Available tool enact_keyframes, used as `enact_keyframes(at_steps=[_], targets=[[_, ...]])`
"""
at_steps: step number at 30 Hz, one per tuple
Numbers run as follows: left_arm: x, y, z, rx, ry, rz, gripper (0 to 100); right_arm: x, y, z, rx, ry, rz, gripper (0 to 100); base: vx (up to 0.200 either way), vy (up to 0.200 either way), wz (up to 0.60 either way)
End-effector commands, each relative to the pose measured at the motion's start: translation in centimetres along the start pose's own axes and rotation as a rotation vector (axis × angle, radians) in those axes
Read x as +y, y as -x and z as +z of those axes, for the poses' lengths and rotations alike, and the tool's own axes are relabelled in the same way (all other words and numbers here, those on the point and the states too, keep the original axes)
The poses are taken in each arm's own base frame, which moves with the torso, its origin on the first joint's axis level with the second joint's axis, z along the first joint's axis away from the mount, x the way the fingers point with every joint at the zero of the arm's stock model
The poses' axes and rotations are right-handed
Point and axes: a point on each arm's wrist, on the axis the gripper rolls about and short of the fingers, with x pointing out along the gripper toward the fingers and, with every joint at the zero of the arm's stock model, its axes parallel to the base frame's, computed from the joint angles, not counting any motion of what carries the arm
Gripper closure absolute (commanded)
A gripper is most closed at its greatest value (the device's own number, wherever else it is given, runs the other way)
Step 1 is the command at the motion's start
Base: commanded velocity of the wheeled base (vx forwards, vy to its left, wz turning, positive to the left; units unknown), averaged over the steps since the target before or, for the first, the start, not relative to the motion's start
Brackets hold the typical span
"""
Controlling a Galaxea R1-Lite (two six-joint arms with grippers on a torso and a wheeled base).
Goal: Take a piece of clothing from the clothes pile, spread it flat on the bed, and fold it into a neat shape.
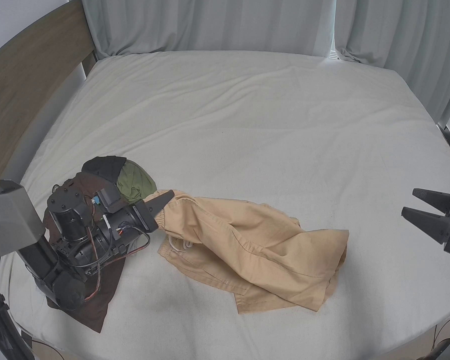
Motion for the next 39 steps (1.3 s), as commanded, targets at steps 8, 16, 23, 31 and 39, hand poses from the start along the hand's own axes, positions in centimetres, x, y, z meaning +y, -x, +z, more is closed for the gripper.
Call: enact_keyframes(at_steps=[8, 16, 23, 31, 39], targets=[[2.0, 1.2, -0.6, 0.067, -0.076, 0.024, 100, -0.8, -2.0, -1.2, 0.092, -0.075, 0.091, 0, 0.0, 0.0, 0.0], [2.7, 0.8, -0.3, 0.052, -0.092, 0.034, 100, -1.2, -3.0, -3.0, 0.172, -0.129, 0.109, 0, 0.0, 0.0, 0.0], [3.1, 0.4, -0.8, 0.064, -0.09, 0.043, 100, -2.0, -4.1, -5.0, 0.267, -0.188, 0.1, 0, 0.0, 0.0, 0.0], [3.1, 0.4, -0.8, 0.066, -0.089, 0.042, 100, -2.5, -4.9, -6.2, 0.318, -0.224, 0.115, 0, 0.0, 0.0, 0.0], [3.1, 0.4, -0.9, 0.069, -0.087, 0.043, 100, -3.5, -6.2, -8.1, 0.34, -0.239, 0.11, 0, 0.0, 0.0, 0.0]])
